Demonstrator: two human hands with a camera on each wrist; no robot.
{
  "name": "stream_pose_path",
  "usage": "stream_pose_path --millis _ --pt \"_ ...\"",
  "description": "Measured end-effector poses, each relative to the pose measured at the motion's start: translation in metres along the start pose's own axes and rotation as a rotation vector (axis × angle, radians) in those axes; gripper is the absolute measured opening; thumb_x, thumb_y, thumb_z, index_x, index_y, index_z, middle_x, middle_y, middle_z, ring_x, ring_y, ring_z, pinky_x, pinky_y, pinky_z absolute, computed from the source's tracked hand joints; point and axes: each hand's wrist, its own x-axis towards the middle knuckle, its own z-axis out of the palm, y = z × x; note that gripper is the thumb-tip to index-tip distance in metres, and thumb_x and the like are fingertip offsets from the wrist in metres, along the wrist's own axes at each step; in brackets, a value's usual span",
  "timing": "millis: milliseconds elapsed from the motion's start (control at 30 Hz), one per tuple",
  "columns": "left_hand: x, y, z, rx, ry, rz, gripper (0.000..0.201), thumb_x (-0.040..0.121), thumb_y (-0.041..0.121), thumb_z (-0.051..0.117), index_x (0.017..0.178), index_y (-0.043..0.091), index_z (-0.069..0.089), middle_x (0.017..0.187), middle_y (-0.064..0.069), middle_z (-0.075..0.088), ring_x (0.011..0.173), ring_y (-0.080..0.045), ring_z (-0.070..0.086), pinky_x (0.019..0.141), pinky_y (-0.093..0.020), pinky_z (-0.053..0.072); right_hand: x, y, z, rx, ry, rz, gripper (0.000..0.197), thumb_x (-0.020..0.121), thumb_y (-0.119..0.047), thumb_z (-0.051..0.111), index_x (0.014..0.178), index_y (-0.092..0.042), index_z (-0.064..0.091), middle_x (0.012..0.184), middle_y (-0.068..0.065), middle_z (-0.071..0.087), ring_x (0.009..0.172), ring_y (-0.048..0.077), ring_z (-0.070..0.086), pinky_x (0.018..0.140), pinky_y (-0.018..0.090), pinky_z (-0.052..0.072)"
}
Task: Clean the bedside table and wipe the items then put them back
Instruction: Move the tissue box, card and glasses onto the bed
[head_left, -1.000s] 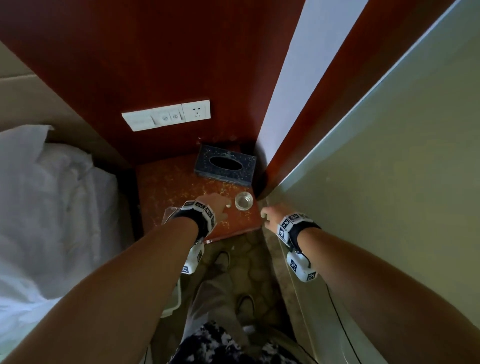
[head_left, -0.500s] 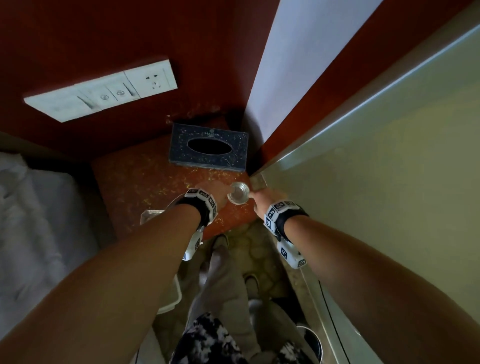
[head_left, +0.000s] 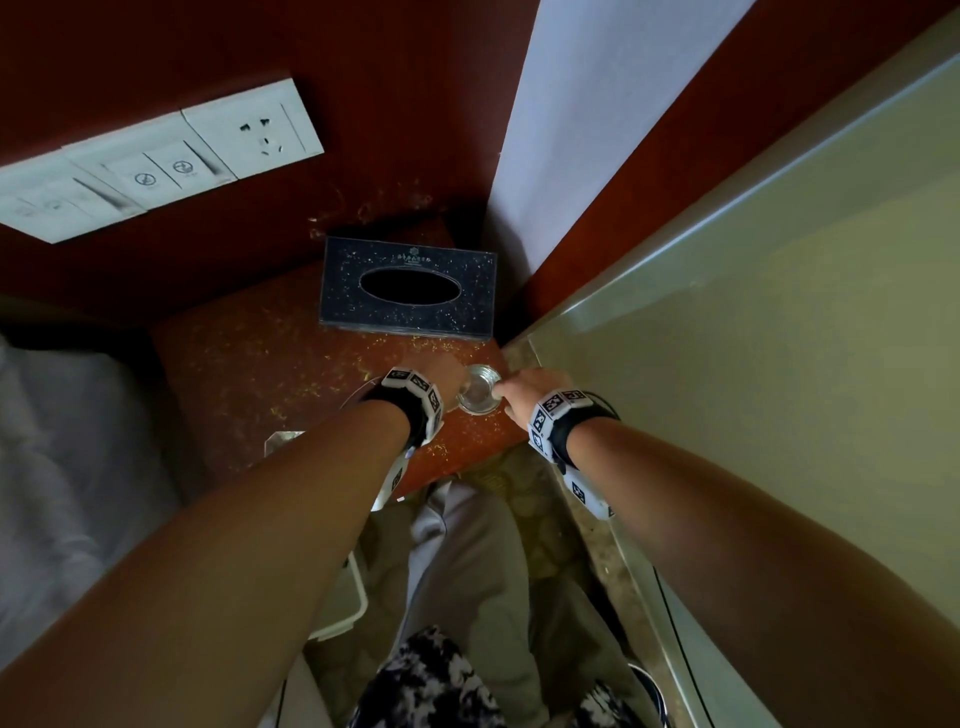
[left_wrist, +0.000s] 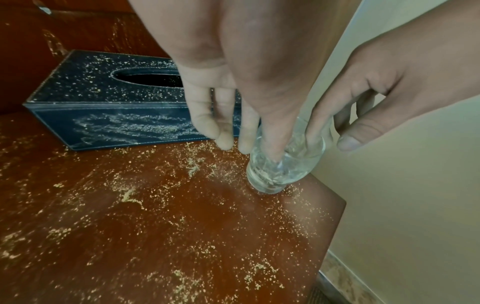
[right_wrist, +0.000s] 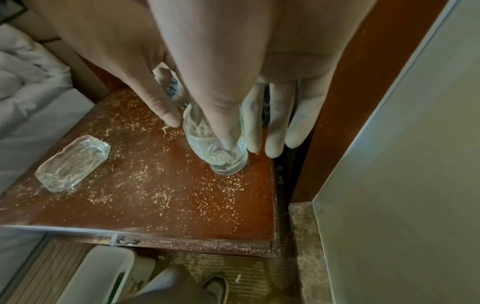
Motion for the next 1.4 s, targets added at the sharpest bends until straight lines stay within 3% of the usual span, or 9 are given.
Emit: stream_pose_path --millis 167,300,400,467,567,800,1100,1233,1400 --pt "0.001 0.003 -0.007 -0.011 0.016 -0.017 0.031 0.099 0.034 0.054 0.078 0.013 0.062 0.064 0.002 0.05 0.065 -0.017 0.061 0.057 -0.026 0.046 -0.004 0.001 -0.004 -0.012 0.047 0.008 0.027 0.099 -0.027 0.056 0.125 -0.031 0.057 0.115 -0.002 0.067 0.1 0.021 0.065 0.087 0.037 0.054" --pt "-0.017 -0.002 -0.024 -0.052 0.022 0.01 0.019 0.093 0.034 0.064 0.107 0.024 0.07 0.069 0.006 0.051 0.064 -0.016 0.056 0.056 -0.026 0.044 -0.026 0.001 -0.023 -0.018 0.124 -0.017 0.022 0.095 -0.04 0.059 0.114 -0.03 0.063 0.107 -0.005 0.069 0.098 0.02 0.065 0.087 0.036 0.053" --pt "-0.045 -0.002 -0.045 -0.052 0.027 0.046 0.031 0.089 0.037 0.069 0.118 0.028 0.068 0.093 0.002 0.067 0.087 -0.021 0.065 0.078 -0.032 0.054 -0.054 0.0 -0.047 -0.008 0.162 -0.043 0.026 0.093 -0.045 0.06 0.113 -0.029 0.064 0.105 -0.005 0.069 0.094 0.019 0.066 0.085 0.035 0.054" --pt "-0.068 0.001 -0.063 -0.068 0.047 0.043 0.029 0.089 0.037 0.07 0.116 0.028 0.069 0.103 0.001 0.071 0.092 -0.021 0.067 0.082 -0.033 0.055 -0.077 -0.001 -0.064 0.011 0.175 -0.054 0.026 0.094 -0.045 0.059 0.113 -0.028 0.063 0.106 -0.003 0.068 0.094 0.021 0.066 0.084 0.035 0.054" --pt "-0.112 0.007 -0.092 -0.074 0.064 0.003 0.026 0.09 0.043 0.065 0.104 0.021 0.071 0.096 -0.001 0.071 0.087 -0.021 0.068 0.079 -0.034 0.056 -0.114 -0.002 -0.09 0.002 0.196 -0.072 0.024 0.093 -0.047 0.058 0.11 -0.029 0.063 0.105 -0.003 0.067 0.092 0.02 0.065 0.082 0.037 0.056" --pt "-0.228 0.037 -0.13 -0.161 0.161 -0.074 0.045 0.086 0.057 0.059 0.106 0.02 0.072 0.1 -0.002 0.072 0.093 -0.022 0.067 0.083 -0.034 0.054 -0.204 -0.017 -0.126 -0.073 0.304 -0.162 0.029 0.093 -0.054 0.056 0.113 -0.034 0.064 0.102 -0.006 0.069 0.088 0.02 0.066 0.071 0.031 0.051" --pt "-0.364 0.085 -0.104 -0.185 0.31 -0.229 0.034 0.088 0.052 0.064 0.113 0.029 0.071 0.109 0.005 0.069 0.097 -0.016 0.064 0.089 -0.033 0.053 -0.32 -0.055 -0.132 -0.112 0.396 -0.367 0.028 0.093 -0.052 0.056 0.112 -0.033 0.065 0.101 -0.012 0.066 0.09 0.015 0.062 0.071 0.028 0.047" --pt "-0.421 0.096 -0.085 -0.184 0.336 -0.313 0.035 0.09 0.051 0.064 0.115 0.028 0.07 0.112 0.004 0.068 0.102 -0.017 0.063 0.09 -0.033 0.052 -0.356 -0.089 -0.134 -0.187 0.402 -0.446 0.031 0.094 -0.053 0.053 0.117 -0.035 0.062 0.111 -0.01 0.065 0.097 0.018 0.063 0.079 0.034 0.054" --pt "-0.493 0.094 -0.048 -0.261 0.395 -0.425 0.035 0.09 0.048 0.066 0.118 0.027 0.069 0.117 0.004 0.067 0.107 -0.018 0.062 0.091 -0.033 0.051 -0.385 -0.145 -0.134 -0.207 0.426 -0.55 0.021 0.094 -0.051 0.056 0.108 -0.038 0.062 0.093 -0.012 0.061 0.087 0.019 0.065 0.068 0.032 0.052"
